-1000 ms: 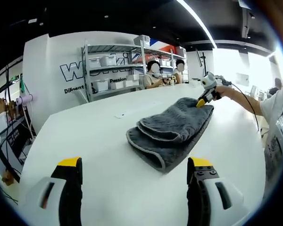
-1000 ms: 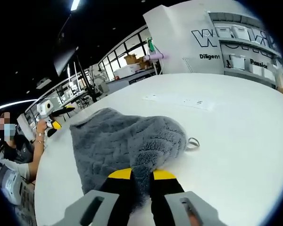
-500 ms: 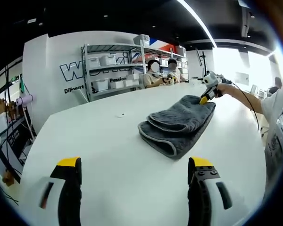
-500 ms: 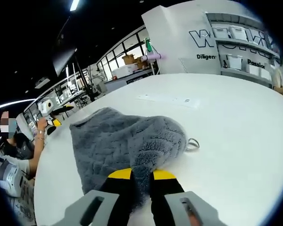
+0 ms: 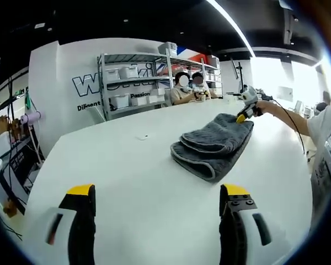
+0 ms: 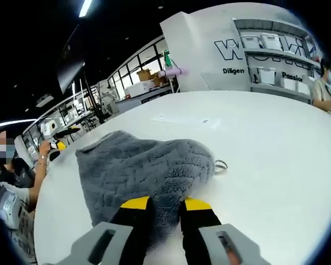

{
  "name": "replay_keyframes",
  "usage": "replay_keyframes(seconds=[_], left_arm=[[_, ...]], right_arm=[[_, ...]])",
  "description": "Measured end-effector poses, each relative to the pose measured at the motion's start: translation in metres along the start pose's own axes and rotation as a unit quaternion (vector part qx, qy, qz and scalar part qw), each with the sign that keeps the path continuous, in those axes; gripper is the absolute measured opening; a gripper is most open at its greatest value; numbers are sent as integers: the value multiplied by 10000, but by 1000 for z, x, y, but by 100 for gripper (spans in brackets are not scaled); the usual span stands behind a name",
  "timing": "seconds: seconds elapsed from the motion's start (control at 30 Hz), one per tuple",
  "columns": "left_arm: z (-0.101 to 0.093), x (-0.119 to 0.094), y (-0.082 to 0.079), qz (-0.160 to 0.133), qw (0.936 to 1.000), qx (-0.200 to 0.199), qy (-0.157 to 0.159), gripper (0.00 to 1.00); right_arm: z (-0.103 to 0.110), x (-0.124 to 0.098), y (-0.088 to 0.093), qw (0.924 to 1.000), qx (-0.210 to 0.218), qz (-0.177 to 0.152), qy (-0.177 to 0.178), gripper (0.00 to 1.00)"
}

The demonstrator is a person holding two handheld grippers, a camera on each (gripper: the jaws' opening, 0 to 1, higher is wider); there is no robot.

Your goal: Fold the towel on the table until its edges align and the towel forms a compact rectangular stack.

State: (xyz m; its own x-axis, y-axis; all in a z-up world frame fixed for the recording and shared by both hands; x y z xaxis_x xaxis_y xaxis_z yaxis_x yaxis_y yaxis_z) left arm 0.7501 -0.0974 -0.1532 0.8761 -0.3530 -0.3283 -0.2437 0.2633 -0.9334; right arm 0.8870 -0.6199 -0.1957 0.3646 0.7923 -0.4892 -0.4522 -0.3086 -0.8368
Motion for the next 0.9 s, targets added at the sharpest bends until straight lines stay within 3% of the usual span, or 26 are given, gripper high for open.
replay_keyframes(seconds=[0.07, 0.13, 0.23, 0.6, 0.9], left_arm=[[0, 0, 0, 15, 10000, 14, 6, 98], [0, 1, 0, 19, 10000, 2, 11, 98], [3, 1, 1, 54, 10000, 15, -15, 98], [-1, 3, 2, 108, 9999, 44, 2, 98], [-6, 6, 2, 149, 9998, 86, 24, 100]], right_arm=[[-8, -7, -5, 9995, -116, 22, 298, 33], [-11, -15, -12, 9956, -437, -138, 812, 44], [-18, -26, -20, 9913, -646, -257, 1116, 53], [13, -44, -33, 9869, -1074, -405, 1134, 97], [60, -37, -35, 9846, -1453, -536, 809, 99]])
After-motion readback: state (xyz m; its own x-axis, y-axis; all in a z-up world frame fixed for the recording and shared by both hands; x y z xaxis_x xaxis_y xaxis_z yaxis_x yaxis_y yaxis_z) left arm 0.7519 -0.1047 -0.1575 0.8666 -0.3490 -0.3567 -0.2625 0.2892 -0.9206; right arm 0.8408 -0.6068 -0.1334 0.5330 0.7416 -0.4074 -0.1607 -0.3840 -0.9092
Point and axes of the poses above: the point that each gripper's makers call its tool centre point, and the gripper's own axes: x roughly forward along the fingers, z roughly to its left, y roughly out of its underside, the point moved 7 cm from there along -x, roughly backward along the fingers, and after that the axes turned 4 degrees about -y, right-handed, at the moved point
